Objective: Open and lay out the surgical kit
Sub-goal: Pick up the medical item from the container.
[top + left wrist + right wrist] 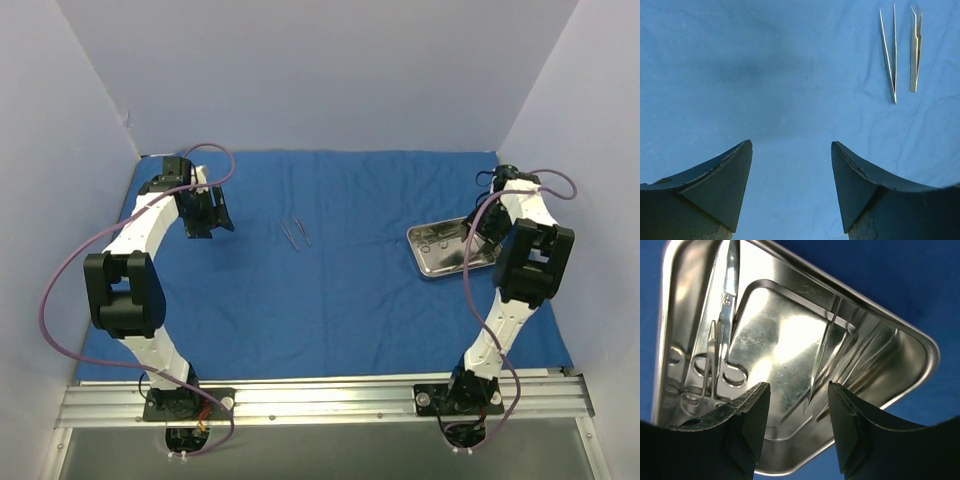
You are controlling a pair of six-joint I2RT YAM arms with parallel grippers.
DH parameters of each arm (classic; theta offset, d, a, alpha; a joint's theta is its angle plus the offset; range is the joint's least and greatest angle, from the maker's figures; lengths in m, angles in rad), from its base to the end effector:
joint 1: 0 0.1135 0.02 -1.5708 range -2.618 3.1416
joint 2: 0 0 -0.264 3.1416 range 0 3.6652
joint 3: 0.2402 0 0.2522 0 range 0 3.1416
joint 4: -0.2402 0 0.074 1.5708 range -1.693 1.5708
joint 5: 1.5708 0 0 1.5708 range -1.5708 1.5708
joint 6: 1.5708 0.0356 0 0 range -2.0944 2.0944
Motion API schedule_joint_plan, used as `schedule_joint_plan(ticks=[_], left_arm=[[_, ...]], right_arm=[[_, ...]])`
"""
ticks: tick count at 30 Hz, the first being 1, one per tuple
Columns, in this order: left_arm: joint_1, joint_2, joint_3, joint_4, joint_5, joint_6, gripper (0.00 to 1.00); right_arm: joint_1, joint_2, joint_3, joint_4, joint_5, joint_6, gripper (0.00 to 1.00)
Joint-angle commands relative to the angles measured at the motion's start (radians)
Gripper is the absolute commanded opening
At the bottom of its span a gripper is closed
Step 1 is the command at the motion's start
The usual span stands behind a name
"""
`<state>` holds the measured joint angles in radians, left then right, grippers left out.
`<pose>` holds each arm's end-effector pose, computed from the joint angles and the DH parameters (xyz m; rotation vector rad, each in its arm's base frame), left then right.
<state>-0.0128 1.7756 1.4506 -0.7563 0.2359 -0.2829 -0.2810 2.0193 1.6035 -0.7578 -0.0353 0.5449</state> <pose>0.3759 -0.0131 0.2548 -0.2804 2.6494 -0.4101 0.4089 -0.1167 0.2063 1.0946 2.5227 0.1209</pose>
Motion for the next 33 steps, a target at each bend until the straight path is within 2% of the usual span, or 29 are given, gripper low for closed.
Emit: schedule_joint_plan(ticks=[1,9,13,19,20,24,28,31,33], left_arm=[[0.008,0.034,0.076,-0.018,0.009,0.025,0.73],[0.008,0.133,0.198,-0.054,0.031,0.007,0.73],[0.008,0.137,0.197,-0.063,0.016,0.002,0.73],[0.008,0.128,0.191,-0.064,0.019,-0.006,0.73],[0.008,0.125,0.188,-0.06,0.019,-0.006,0.73],[0.008,0.099,0.166,-0.038,0.039,-0.01,0.73],[0.008,0.068,0.148,-0.012,0.101,-0.012,0.7],[0.008,0.044,0.137,0.031,0.225,-0.019,0.69],[0.005,0.028,0.116,0.087,0.386,-0.038,0.69]], right_arm=[[-0.001,0.025,-0.014,0.002,0.023,0.012,0.5],[-0.001,0.093,0.01,-0.018,0.084,0.024,0.48],[-0.003,0.111,-0.001,-0.014,0.087,0.023,0.44],[-0.001,0.136,0.025,-0.011,0.077,0.021,0.26],[-0.001,0.133,0.032,-0.012,0.075,0.02,0.18],[-0.001,0.107,0.052,-0.017,0.072,0.012,0.02],[0.003,0.055,0.027,-0.011,0.055,0.012,0.0],[0.02,-0.02,0.012,0.006,0.014,0.0,0.0],[0.043,-0.069,0.016,0.011,-0.035,-0.017,0.0]])
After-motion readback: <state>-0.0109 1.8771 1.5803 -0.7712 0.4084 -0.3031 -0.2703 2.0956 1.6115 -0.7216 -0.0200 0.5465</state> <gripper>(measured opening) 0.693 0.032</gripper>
